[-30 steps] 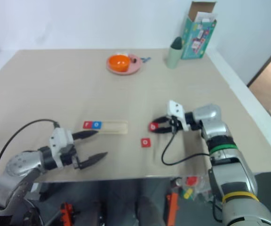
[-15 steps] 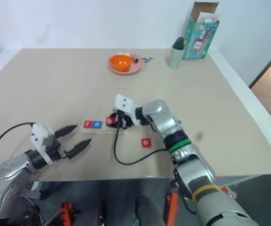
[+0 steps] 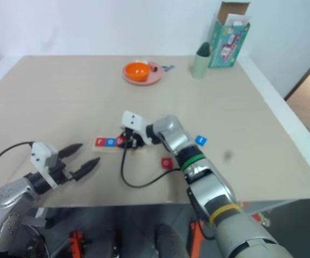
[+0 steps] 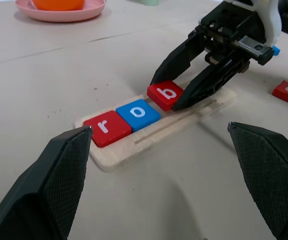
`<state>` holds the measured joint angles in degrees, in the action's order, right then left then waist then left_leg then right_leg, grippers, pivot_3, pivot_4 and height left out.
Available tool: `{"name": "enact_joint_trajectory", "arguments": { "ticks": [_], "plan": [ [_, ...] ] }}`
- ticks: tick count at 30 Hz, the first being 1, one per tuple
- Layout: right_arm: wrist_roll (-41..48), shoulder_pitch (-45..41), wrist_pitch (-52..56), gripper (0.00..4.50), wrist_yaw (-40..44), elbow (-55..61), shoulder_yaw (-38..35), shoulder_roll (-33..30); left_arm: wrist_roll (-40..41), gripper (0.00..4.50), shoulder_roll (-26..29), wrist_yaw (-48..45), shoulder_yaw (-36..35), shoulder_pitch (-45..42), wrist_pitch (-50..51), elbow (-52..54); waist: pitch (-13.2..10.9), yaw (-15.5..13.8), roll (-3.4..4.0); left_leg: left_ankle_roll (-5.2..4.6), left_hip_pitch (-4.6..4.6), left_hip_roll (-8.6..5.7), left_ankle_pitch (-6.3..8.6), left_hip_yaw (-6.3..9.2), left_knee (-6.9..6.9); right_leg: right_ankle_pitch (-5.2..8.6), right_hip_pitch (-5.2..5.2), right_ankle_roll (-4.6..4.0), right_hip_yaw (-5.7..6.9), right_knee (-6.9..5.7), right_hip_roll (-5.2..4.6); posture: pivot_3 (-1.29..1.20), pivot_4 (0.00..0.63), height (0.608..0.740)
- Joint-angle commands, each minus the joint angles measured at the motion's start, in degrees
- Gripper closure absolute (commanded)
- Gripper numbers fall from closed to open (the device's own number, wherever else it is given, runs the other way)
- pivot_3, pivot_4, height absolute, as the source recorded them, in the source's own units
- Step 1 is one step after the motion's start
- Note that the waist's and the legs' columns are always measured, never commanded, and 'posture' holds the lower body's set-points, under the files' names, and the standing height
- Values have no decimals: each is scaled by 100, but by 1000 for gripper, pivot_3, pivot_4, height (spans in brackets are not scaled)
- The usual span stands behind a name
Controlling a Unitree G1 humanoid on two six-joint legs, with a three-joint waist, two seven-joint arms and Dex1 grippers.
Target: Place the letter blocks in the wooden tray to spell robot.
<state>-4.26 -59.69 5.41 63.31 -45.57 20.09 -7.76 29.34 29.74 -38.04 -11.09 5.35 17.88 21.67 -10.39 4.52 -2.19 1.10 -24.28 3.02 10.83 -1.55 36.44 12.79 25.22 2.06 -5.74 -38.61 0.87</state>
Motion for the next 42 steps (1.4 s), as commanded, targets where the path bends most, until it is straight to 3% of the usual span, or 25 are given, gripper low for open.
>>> {"name": "enact_joint_trajectory", "arguments": {
  "ticks": [1,42],
  "plan": [
    [12,-234,-94,3199,-27,-26,-61,130,16,0,-11,17,-78,28,-95,226,0,3,0,0,0,1,0,0,0,0,0,-1,1,0,0,0,150,740],
    [-40,-535,-306,3199,-15,-785,-149,216,-116,0,-43,103,29,26,-100,309,0,13,0,0,0,2,0,0,-3,4,2,-10,2,0,1,0,150,740]
  ]
}}
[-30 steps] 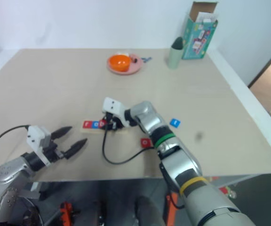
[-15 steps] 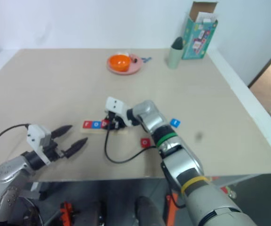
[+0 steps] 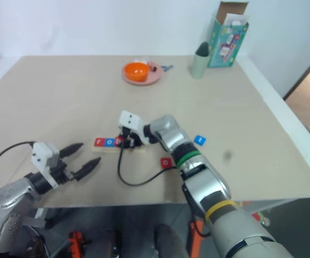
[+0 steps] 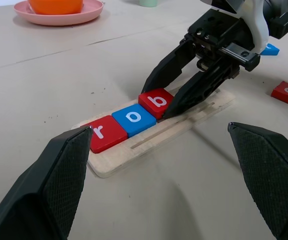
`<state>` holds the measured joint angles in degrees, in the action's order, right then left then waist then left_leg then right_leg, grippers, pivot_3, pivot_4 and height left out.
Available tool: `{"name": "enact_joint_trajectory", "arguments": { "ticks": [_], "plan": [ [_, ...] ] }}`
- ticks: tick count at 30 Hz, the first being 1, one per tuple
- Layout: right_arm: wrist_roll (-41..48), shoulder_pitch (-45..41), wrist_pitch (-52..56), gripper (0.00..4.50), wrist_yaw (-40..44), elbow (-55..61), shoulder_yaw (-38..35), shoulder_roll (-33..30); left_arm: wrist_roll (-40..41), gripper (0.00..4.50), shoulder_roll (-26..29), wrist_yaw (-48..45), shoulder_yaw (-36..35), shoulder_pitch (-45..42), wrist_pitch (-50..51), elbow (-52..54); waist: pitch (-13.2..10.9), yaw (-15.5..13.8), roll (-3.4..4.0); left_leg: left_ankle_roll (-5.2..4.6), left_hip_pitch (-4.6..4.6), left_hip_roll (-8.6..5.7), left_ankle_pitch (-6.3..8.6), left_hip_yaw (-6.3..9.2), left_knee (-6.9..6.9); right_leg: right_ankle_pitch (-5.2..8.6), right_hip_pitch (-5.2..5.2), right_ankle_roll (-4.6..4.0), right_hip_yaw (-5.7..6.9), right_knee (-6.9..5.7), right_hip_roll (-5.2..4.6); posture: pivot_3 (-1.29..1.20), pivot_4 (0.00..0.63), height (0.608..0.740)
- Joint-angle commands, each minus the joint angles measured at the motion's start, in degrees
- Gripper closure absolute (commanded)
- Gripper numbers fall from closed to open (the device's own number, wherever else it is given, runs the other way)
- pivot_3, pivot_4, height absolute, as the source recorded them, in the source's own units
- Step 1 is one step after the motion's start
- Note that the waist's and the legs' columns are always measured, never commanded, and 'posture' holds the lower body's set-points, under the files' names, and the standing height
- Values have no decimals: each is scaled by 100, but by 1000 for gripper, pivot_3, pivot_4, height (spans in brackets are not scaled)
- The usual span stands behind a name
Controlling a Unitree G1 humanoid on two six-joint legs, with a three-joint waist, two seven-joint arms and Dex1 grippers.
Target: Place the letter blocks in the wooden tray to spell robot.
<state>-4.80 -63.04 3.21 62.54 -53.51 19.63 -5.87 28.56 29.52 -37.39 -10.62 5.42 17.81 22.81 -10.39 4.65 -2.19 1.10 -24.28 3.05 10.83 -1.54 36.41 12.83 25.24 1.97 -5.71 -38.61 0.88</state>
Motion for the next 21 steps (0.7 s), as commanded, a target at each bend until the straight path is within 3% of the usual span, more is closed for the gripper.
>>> {"name": "enact_joint_trajectory", "arguments": {
  "ticks": [1,11,13,14,16,20,21],
  "plan": [
    [14,-197,-93,3199,72,6,-101,24,-41,0,-22,41,-17,25,-97,196,0,0,0,0,0,0,0,0,0,0,0,0,0,0,0,0,150,740],
    [55,-266,-14,3199,52,-42,-153,105,-84,0,-4,-1,8,-16,-133,98,0,0,0,0,0,0,0,0,0,1,0,-1,0,0,0,0,150,740],
    [52,-281,1,2257,36,-71,-165,109,-96,0,-4,-9,16,-39,-146,78,0,1,0,0,0,1,0,0,0,1,0,-2,0,0,0,0,150,740],
    [45,-284,-32,2105,13,-80,-169,108,-101,0,-5,-12,18,-50,-153,69,0,0,0,0,0,1,0,0,0,1,1,-2,0,0,0,0,150,740],
    [49,-293,-50,1266,9,-106,-177,107,-115,0,-9,-22,31,-74,-176,54,0,1,0,0,0,0,0,0,0,5,0,-9,0,0,0,0,150,740],
    [62,-304,-224,8,-114,-115,-232,100,-114,0,-10,-77,54,-88,-240,54,0,1,0,0,0,0,0,-1,0,6,0,-10,-1,0,0,0,150,740],
    [109,-312,-169,8,-98,-43,-277,79,-114,0,14,-164,71,-81,-301,75,0,1,0,0,0,0,0,-1,0,6,1,-9,-1,0,0,0,150,740]
  ]
}}
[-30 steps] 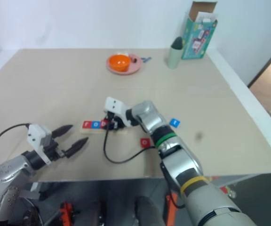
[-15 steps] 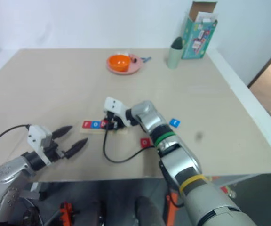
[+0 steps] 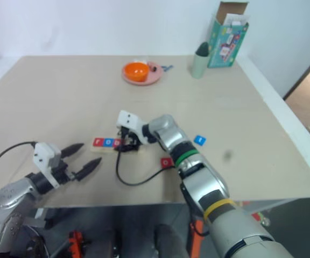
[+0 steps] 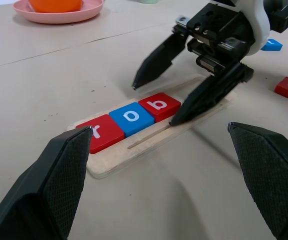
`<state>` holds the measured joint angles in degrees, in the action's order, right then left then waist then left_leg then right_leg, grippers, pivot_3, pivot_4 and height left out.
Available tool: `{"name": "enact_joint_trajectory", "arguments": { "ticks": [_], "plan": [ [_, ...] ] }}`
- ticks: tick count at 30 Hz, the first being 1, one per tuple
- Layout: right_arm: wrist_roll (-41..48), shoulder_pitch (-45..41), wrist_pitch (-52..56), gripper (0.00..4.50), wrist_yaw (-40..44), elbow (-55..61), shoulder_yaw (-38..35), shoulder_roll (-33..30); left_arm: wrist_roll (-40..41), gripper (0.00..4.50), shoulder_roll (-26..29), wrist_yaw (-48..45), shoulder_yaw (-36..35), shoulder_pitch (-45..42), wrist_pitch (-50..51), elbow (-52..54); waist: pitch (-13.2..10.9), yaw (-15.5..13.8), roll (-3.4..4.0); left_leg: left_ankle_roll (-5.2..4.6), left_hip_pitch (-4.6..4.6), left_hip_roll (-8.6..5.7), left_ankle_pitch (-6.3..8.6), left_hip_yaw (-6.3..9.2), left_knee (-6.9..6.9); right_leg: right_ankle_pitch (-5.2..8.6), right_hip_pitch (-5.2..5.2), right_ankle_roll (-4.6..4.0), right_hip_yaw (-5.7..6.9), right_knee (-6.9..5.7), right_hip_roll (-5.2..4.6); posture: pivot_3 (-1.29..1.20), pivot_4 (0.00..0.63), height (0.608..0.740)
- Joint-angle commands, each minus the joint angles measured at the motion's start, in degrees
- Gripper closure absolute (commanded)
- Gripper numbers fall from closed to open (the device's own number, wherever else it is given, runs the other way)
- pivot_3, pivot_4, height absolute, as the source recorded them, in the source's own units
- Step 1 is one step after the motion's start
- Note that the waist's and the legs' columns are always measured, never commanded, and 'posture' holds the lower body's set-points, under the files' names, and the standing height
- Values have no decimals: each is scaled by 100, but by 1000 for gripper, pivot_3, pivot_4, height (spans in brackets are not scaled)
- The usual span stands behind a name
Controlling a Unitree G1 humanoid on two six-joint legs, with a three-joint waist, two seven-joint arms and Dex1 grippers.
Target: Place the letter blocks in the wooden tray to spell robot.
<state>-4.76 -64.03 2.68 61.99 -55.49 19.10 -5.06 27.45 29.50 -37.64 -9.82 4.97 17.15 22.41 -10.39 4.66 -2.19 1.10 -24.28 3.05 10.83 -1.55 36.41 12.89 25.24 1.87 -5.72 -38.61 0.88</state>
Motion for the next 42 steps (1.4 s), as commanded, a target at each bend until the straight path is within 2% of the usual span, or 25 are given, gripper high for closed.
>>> {"name": "enact_joint_trajectory", "arguments": {
  "ticks": [1,4,7,14,19,22,25,37,38,42],
  "plan": [
    [153,-213,-105,8,-41,261,-281,-33,0,0,53,-249,20,-33,-292,147,0,0,0,0,0,0,0,0,-1,0,0,0,0,0,0,0,150,740],
    [297,-158,98,8,-69,691,-481,-148,-13,0,200,-572,160,-87,-400,251,0,0,0,0,-1,0,0,0,-2,0,1,0,1,0,0,0,150,740],
    [492,152,549,8,-106,1657,-697,-436,185,0,467,-1091,355,-180,-277,414,-1,-10,1,0,-5,0,0,1,-2,0,4,1,1,0,0,0,150,740],
    [964,1923,2088,8,35,4936,-1032,-1839,582,0,1227,-2321,806,-663,107,383,0,-67,0,9,-13,-13,6,5,-6,29,3,18,5,1,-15,0,150,740],
    [1340,3097,2493,8,355,6210,-1074,-2786,628,0,1387,-2941,1087,-1204,252,-28,-2,-28,3,8,-16,-19,8,7,-6,29,4,35,2,1,-15,0,150,740],
    [1427,3553,2359,8,490,6536,-992,-3121,539,0,1318,-3174,1256,-1507,182,-260,-2,2,2,7,-5,-16,8,7,-6,29,1,27,1,-3,-9,0,150,740],
    [1523,3713,2322,8,452,6606,-983,-3197,461,0,1220,-3262,1359,-1698,109,-399,-2,4,2,6,1,-16,7,8,-3,35,-1,7,-2,-8,-5,0,150,740],
    [1287,3695,1378,8,432,5619,-810,-3290,340,0,1082,-3211,1343,-1745,-2,-458,-1,-16,0,7,-1,-21,6,3,6,31,-5,13,-12,-7,-10,0,150,740],
    [1273,3688,1323,542,437,5560,-794,-3283,334,0,1080,-3193,1335,-1725,-3,-436,-1,-16,0,7,-1,-21,6,4,6,30,-5,15,-11,-7,-9,0,150,740],
    [1246,3694,1122,1896,508,5346,-736,-3276,294,0,1088,-3134,1310,-1654,-15,-382,-1,-16,0,7,-1,-20,5,5,5,28,-5,18,-9,-7,-9,0,150,740]
  ]
}}
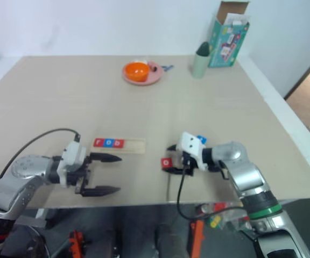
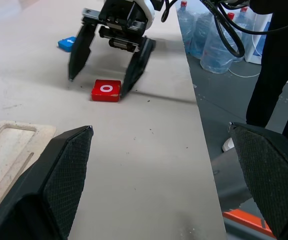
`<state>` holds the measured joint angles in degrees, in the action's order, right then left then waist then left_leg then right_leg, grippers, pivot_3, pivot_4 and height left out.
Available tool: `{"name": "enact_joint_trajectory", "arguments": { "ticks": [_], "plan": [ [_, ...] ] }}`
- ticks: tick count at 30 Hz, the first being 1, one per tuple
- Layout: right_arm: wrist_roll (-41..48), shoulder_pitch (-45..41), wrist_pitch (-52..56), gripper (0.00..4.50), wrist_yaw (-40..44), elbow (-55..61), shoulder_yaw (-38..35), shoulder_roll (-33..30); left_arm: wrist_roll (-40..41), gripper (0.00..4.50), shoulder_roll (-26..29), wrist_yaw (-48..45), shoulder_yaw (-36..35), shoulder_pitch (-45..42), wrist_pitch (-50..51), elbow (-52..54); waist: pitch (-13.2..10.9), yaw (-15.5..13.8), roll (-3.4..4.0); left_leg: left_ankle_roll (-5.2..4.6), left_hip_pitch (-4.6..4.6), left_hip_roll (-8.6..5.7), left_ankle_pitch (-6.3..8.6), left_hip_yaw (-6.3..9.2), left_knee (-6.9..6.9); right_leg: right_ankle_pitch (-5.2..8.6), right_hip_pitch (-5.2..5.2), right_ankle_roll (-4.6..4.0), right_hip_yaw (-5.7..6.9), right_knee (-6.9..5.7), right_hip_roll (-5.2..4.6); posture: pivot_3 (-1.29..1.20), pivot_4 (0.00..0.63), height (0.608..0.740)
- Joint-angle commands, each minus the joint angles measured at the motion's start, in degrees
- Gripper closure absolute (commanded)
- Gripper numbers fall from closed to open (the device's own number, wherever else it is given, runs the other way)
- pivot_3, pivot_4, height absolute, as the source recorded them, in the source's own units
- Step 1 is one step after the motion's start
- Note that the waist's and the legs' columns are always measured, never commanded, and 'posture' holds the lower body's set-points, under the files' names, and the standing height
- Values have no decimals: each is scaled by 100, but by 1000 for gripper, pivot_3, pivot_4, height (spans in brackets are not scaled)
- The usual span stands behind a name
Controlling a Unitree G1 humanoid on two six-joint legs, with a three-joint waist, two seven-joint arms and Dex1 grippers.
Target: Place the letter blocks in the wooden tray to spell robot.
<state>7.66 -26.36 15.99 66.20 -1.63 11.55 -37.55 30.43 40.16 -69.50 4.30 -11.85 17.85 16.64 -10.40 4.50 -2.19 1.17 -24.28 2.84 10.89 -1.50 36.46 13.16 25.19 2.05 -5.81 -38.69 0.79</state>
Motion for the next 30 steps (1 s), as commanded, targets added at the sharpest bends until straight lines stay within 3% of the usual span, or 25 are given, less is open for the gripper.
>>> {"name": "enact_joint_trajectory", "arguments": {
  "ticks": [1,4,5,9,15,22,30],
  "plan": [
    [-1,-72,-244,2261,109,-63,35,-33,-8,0,23,66,-107,37,-85,199,0,0,0,0,0,0,0,0,0,0,0,0,-1,0,0,0,150,740],
    [75,-39,-244,3273,183,-36,43,-28,-20,0,39,105,-131,98,-96,215,0,0,0,0,1,0,0,-2,2,0,-1,-1,-3,0,-1,0,150,740],
    [103,-37,-274,3325,203,-30,31,-13,-32,0,43,121,-142,118,-108,213,0,0,0,0,1,0,0,-1,2,0,-1,0,-2,0,-1,0,150,740],
    [291,-258,-154,3325,222,59,-63,88,-34,0,-10,271,-229,112,-141,152,0,0,0,0,1,0,0,-1,2,0,-2,0,-2,0,-1,0,150,740],
    [400,-1328,413,3325,204,-301,107,568,-114,0,-119,500,-527,135,-402,-241,0,17,1,-1,7,3,-2,-2,6,-11,0,-2,-5,-5,5,0,150,740],
    [-189,-2570,22,3325,45,-2001,701,1556,-142,0,-334,1133,-950,183,-412,-588,0,6,0,-3,3,9,-3,-3,5,-17,3,0,-3,-8,9,0,150,740],
    [-603,-3183,-591,3325,196,-3320,936,2140,-210,0,-344,1405,-1026,322,-448,-479,0,-5,0,-1,-5,7,-2,0,-3,-18,6,18,1,-8,5,0,150,740]
  ]
}}
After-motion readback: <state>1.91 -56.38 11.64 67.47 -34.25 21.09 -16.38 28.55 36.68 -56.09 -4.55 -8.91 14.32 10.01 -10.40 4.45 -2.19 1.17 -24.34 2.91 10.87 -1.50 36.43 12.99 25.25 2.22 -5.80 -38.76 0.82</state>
